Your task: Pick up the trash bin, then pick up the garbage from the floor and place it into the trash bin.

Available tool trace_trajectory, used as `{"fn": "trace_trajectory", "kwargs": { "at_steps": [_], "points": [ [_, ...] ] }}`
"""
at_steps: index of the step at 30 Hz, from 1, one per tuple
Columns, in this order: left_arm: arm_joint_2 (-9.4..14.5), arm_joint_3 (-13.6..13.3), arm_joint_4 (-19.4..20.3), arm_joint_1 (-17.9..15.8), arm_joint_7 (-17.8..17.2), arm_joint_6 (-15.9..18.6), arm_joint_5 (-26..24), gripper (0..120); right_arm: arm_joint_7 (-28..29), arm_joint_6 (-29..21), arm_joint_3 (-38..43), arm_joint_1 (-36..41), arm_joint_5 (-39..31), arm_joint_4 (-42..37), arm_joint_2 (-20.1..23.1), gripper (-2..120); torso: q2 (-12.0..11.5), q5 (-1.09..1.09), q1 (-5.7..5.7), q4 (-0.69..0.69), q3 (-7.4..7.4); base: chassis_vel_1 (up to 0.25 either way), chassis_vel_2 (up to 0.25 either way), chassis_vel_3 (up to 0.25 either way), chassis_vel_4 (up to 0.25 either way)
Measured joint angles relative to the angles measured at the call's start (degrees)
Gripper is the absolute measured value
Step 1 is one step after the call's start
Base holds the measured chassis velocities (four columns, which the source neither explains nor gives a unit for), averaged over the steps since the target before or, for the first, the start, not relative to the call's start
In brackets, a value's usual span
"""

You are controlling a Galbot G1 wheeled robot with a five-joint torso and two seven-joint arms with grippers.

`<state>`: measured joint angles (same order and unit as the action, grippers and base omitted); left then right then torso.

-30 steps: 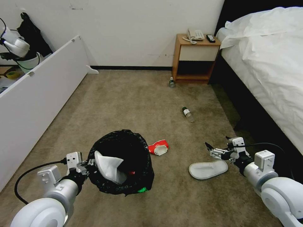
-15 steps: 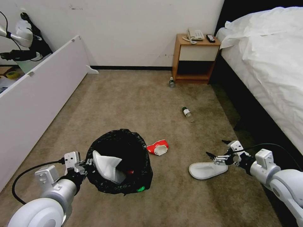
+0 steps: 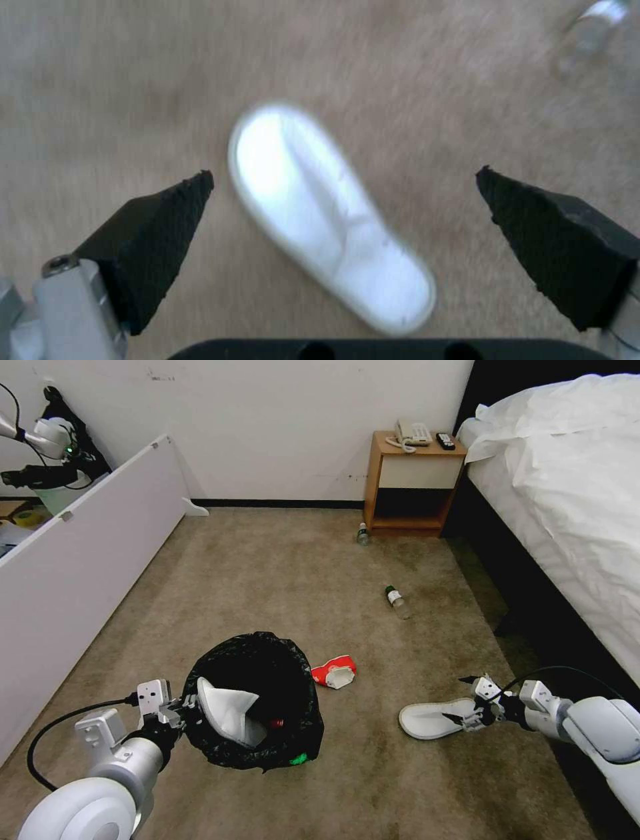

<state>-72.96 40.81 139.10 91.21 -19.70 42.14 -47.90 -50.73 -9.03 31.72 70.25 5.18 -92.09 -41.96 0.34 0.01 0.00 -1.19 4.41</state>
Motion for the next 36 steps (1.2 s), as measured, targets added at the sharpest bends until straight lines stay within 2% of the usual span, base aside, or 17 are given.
{"fn": "trace_trajectory", "kwargs": {
  "at_steps": [8,16,31,36],
  "points": [
    [0.0,-0.8,-0.6,-0.8,0.0,0.0,0.0,1,-5.6,5.5,-2.2,-4.8,6.3,7.2,-1.7,100,0.0,-0.01,0.0,0.01,0.0,0.0,0.0,0.0,0.0],
    [0.0,-1.1,-0.8,-1.0,0.0,0.0,0.3,1,-11.0,11.9,-4.3,-10.0,7.9,13.9,-4.7,100,0.0,-0.01,0.0,0.01,0.0,0.0,0.0,0.0,0.0],
    [0.0,-1.1,-0.9,-0.9,0.0,0.0,0.8,1,-14.3,13.1,-7.2,-14.7,8.8,19.9,-8.2,100,0.0,-0.01,0.0,0.01,0.0,0.0,0.0,0.0,0.0],
    [0.3,-0.8,-1.0,-0.9,0.0,0.0,0.8,1,-17.5,16.3,-6.4,-16.7,10.6,25.8,-9.8,100,0.0,-0.01,0.0,0.0,0.0,0.0,0.0,0.0,0.0]
  ]
}}
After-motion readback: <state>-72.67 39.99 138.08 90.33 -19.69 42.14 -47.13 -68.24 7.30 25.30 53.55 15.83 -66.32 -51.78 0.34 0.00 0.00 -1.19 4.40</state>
